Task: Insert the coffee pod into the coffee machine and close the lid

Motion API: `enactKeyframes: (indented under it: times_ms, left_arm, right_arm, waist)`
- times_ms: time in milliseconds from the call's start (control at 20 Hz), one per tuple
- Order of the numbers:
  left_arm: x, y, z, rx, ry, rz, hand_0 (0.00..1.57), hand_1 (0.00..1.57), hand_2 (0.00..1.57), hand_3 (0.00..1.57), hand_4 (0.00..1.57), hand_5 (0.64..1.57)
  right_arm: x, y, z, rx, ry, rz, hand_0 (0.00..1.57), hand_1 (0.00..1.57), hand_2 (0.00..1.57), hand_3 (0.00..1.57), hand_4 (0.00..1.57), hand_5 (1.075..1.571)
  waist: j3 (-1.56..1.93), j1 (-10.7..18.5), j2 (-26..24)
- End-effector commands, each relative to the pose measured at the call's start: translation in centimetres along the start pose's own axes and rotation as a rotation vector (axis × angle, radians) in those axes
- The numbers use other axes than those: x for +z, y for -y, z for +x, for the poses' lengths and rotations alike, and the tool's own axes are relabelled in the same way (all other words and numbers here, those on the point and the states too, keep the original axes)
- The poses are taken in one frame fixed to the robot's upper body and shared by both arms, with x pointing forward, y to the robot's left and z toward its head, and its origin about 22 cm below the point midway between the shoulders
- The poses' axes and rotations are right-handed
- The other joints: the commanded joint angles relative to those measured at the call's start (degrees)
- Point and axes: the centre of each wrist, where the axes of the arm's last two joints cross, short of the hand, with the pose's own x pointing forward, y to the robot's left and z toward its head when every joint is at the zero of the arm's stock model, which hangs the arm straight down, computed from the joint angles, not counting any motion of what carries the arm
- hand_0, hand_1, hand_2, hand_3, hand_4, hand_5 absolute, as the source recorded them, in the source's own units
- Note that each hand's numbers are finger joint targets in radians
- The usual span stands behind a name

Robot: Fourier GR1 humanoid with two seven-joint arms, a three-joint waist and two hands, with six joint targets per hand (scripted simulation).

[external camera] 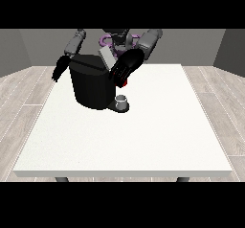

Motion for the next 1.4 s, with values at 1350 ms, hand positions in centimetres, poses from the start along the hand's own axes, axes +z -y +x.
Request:
enactKeyframes:
  times_ms: [1350]
  left_arm:
    - [18.2,33.0,0.3,1.243,-0.337,-0.207,0.00,0.00,0.00,0.00,0.39,1.571]
  right_arm:
    - [14.3,4.9,-15.0,-0.008,-0.525,-0.114,0.00,0.00,0.00,0.00,0.00,1.571]
  waist:
    - [-0.43,22.8,-37.3]
